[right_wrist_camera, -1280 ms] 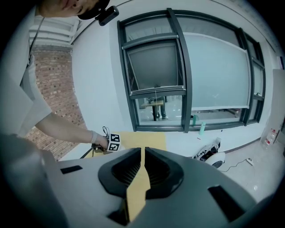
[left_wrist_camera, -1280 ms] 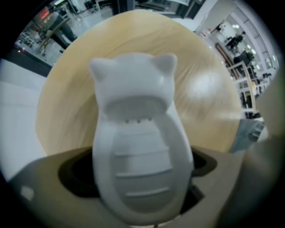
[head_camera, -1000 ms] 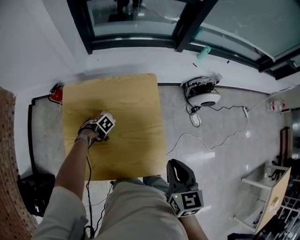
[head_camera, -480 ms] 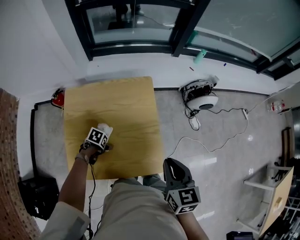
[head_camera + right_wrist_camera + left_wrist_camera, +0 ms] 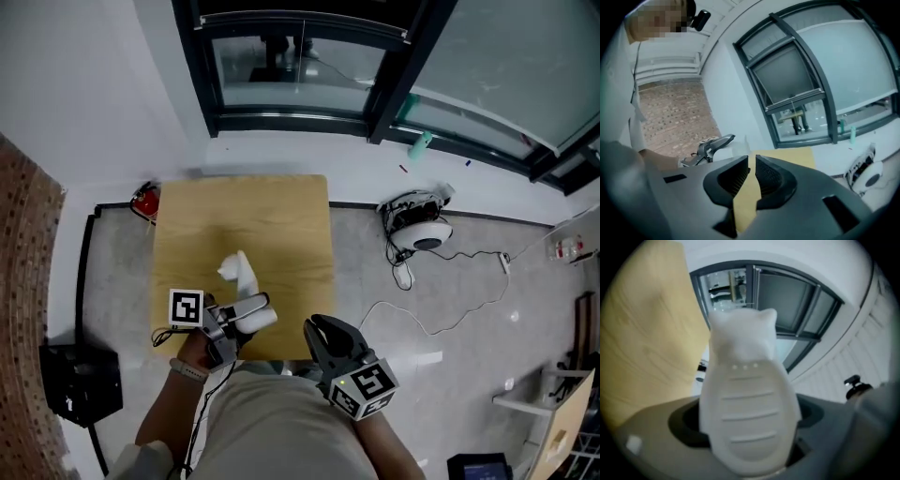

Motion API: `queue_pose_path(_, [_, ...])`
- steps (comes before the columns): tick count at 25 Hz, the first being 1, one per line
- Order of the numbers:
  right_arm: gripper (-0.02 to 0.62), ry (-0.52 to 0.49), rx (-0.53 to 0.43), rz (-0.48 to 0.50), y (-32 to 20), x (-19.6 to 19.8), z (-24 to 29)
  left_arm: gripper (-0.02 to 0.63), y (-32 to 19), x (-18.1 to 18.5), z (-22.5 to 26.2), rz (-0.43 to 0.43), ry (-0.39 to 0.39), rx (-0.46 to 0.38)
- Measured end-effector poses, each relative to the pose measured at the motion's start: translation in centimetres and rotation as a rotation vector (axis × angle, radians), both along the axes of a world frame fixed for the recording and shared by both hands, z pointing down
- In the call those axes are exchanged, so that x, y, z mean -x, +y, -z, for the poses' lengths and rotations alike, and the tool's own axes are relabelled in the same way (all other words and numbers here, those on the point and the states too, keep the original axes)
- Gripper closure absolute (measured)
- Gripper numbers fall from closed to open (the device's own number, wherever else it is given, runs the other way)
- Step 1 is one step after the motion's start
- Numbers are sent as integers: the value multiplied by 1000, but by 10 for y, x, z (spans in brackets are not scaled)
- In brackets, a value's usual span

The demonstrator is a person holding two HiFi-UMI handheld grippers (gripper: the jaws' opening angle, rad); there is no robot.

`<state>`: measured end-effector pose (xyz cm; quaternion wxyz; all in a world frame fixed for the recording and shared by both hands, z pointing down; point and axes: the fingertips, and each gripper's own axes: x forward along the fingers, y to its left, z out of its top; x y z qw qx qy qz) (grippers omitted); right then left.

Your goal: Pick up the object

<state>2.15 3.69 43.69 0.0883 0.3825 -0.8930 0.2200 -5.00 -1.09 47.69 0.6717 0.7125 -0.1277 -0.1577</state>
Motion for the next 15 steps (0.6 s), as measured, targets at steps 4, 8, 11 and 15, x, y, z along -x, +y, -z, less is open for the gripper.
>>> queue_pose_path(4, [538, 26, -168, 384, 25, 56, 25, 95, 23, 5, 34, -19, 8, -82])
queue_pose_path(8, [449, 30, -234, 710, 50, 90, 40, 93, 42, 17, 70, -49, 45, -191])
queue_pose_path(11, [439, 73, -372, 804, 55, 105, 54, 92, 51, 31, 87, -33, 73, -210])
queue_pose_path(15, [439, 129, -480, 916, 62, 117, 65, 94, 62, 44, 98, -17, 79, -231])
